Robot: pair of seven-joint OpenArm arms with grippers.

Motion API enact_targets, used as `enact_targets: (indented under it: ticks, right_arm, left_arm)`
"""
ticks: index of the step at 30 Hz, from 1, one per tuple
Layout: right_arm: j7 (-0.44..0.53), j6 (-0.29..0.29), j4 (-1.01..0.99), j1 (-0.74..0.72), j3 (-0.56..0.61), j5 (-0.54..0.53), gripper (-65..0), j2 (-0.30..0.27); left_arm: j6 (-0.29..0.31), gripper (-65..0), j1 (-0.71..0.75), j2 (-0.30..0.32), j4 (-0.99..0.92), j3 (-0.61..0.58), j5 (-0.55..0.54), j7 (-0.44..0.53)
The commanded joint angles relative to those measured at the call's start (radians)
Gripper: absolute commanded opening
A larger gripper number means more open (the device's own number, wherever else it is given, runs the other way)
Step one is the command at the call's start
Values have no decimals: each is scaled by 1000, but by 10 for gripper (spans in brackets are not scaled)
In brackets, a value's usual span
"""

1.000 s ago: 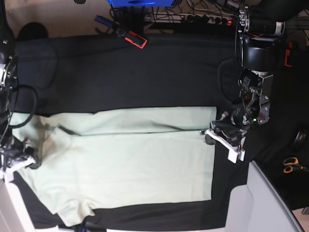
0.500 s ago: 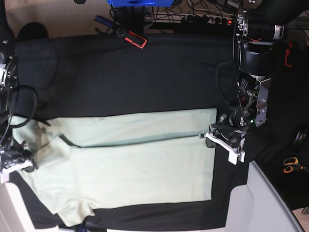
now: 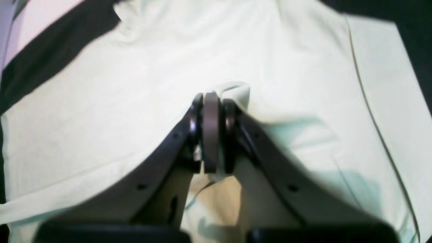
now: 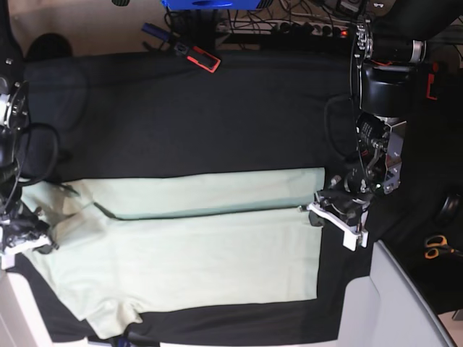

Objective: Fold the T-shirt properly
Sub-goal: 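Lift the shoulder edge with both grippers and fold it toward the hem, then lower the folded edge onto the shirt and open both grippers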

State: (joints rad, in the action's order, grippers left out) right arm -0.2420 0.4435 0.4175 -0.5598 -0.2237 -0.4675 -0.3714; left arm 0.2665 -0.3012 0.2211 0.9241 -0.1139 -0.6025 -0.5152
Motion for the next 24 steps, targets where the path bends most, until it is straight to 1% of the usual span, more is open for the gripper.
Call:
enact_targets:
  ticks: [1,10,13,14,18,19,20,22,23,24]
  right_arm:
    - [30,8,16,-38,-1,-15,-650,-18]
    - [36,10,19,-38,-1,-15,-650,-16]
    - [85,10,16,-38,-1,-15,-650,-13]
    - [100,10,16,-36,-1,-15,-649,-2]
    - [149,7,16,-35,-3,-15,-644,10]
    - [166,5,16,-35,-4,-15,-627,12]
    - [180,5,16,-35,-4,-15,-595,12]
    - [189,5,16,-35,-4,-15,-499,13]
    - [189,5,22,-35,-4,-15,-457,13]
    - [189,5,24,-35,-4,-15,-414,12]
  left_arm:
    - [7,-650,-26,10,13,3,-9,22]
    - [7,-650,-28,11,13,-2,-9,22]
    - [7,-650,-42,11,11,-8,-7,22]
    - [7,-650,-43,11,11,-8,-7,22]
    - [7,-643,-49,13,11,0,-7,22]
    - [7,-632,-56,13,11,3,-7,22]
    - [7,-598,-68,13,11,1,-7,19]
    - [4,-482,-77,19,11,3,-7,17]
    - [-11,-432,-80,31,11,3,-7,19]
    - [-40,-383,-82,37,13,3,-7,20]
